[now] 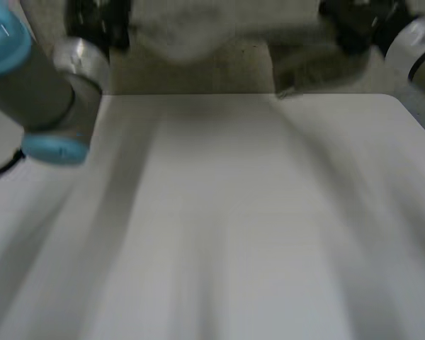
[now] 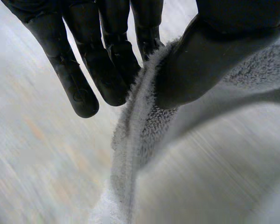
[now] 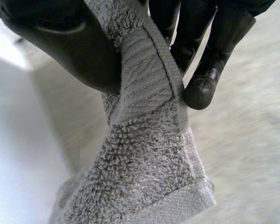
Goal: Fold the towel.
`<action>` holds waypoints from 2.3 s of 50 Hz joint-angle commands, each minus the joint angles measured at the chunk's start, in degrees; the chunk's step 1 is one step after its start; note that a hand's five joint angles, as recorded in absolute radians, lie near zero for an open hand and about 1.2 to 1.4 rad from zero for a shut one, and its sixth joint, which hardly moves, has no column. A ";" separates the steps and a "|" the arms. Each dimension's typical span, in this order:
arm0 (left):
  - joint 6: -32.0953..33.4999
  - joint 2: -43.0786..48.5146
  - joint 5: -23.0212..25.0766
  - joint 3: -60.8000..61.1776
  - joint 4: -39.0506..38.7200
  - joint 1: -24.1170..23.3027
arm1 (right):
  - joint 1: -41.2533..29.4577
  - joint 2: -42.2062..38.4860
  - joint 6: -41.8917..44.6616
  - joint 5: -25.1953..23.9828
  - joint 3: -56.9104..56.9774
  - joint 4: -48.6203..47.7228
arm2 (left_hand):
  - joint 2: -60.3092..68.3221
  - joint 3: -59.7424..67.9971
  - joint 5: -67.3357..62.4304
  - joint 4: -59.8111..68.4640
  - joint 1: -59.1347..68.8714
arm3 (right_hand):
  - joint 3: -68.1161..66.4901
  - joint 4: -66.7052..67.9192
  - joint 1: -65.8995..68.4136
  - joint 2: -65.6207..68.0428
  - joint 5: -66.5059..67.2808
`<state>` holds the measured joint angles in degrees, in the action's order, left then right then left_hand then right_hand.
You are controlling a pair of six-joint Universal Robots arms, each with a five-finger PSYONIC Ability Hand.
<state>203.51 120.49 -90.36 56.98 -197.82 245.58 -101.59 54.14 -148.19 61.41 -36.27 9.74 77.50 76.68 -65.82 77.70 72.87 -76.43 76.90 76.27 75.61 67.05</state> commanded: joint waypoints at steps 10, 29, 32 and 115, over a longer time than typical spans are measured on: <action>3.02 6.34 1.77 25.36 -2.22 1.05 | 0.51 -3.62 21.09 0.37 -26.12 2.12 | -31.34 -30.52 29.66 -31.54 -26.71 | -3.57 3.10 3.73 4.39 2.95; 7.60 6.34 1.68 31.08 -8.71 2.01 | 3.85 5.97 20.05 0.37 -35.88 7.04 | -64.26 -63.43 62.58 -64.45 -59.62 | -3.57 3.10 3.73 4.39 2.95; 7.69 6.16 1.68 31.88 -9.69 2.01 | 5.08 5.97 18.12 0.29 -35.89 7.04 | -64.26 -63.44 62.58 -64.46 -59.63 | -3.57 3.10 3.73 4.39 2.95; 10.07 1.33 4.49 33.72 -4.08 7.81 | 11.15 5.25 5.45 0.11 -45.29 8.89 | 2.50 3.32 -4.18 2.30 7.13 | -3.57 3.10 3.73 4.39 2.95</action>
<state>213.61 123.00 -85.92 90.12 -203.44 253.19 -90.66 56.91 -142.57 61.59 -81.38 18.21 77.08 76.68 -65.30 77.69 72.84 -75.16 75.20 75.99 75.30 66.23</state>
